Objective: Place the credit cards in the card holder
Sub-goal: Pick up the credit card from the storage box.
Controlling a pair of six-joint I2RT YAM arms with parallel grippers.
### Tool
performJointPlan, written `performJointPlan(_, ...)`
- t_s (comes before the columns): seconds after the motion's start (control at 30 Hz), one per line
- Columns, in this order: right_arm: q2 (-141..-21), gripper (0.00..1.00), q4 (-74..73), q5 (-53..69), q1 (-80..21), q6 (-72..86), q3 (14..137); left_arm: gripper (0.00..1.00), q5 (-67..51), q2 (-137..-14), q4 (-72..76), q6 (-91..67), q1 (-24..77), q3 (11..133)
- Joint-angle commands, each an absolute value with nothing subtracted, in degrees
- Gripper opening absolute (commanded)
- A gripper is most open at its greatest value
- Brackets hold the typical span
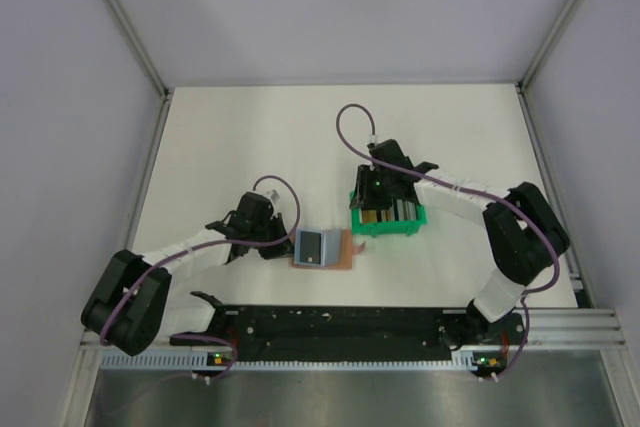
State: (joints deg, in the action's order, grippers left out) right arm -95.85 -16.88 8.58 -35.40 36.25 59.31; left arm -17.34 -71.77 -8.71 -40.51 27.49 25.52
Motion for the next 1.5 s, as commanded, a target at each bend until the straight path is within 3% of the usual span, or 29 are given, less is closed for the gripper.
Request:
performJointPlan(0.0,-92.5,0.39,-14.5,9.7,-35.4,36.8,59.2,0.00,-16.8,-72.5,-9.6,-39.5,27.7,25.7)
performJointPlan(0.4,-92.0,0.32,-14.5,9.5,-35.4,36.9,58.9,0.00,-17.0,-72.8,-9.3,-39.4,27.7,25.7)
performJointPlan(0.97,-90.4,0.06,-14.8,7.7,-35.2,36.7,57.8,0.00,-17.1,-72.9,-9.4,-39.4,27.6,25.7)
performJointPlan(1.47,-90.7,0.05,-15.6,6.4,-34.9,35.9,58.1,0.00,-17.1,-73.2,-9.2,-39.6,27.7,25.7)
